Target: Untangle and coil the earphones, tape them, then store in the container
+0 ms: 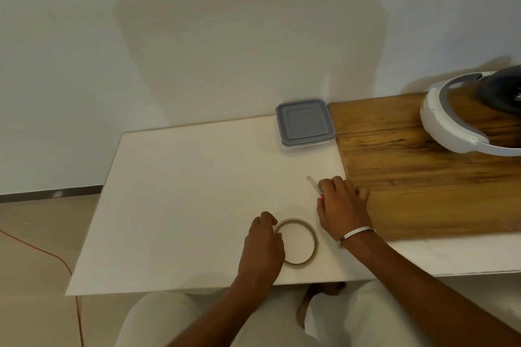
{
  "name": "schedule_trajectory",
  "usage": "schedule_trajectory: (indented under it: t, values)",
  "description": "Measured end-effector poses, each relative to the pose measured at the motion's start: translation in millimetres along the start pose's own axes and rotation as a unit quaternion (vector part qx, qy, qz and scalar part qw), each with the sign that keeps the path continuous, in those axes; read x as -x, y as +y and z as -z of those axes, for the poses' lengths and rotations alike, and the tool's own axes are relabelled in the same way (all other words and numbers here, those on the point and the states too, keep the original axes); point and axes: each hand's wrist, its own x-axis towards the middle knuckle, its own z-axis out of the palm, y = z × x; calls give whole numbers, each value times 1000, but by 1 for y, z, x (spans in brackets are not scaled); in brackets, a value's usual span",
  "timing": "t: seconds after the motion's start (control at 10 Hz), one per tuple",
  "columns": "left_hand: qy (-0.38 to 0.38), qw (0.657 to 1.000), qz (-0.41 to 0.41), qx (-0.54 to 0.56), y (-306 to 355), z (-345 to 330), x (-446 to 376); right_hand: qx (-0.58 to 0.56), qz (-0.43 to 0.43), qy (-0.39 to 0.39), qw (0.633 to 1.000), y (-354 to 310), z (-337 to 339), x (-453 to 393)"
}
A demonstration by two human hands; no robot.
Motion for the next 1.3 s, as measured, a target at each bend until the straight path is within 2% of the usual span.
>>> schedule_trajectory:
  t: [0.3,0.6,0.8,0.9,1.2,1.3]
  values:
    - [34,996,-82,-11,14,3,-24,47,-33,-11,998,10,0,-14]
    - [38,992,-119,-30,40,4,-59,66,-46,-5,997,18,1,-21]
    - [22,989,-132,-57,43,1,-73,22,-54,-56,997,21,13,-24]
    - [13,991,-120,-56,40,0,-78,2,-54,-51,997,20,14,-24]
    - [5,992,-116,-46,28,10,-74,-9,-12,58,998,12,14,-23]
    - [25,989,-128,-66,18,17,-63,-7,11,54,998,1,18,-15]
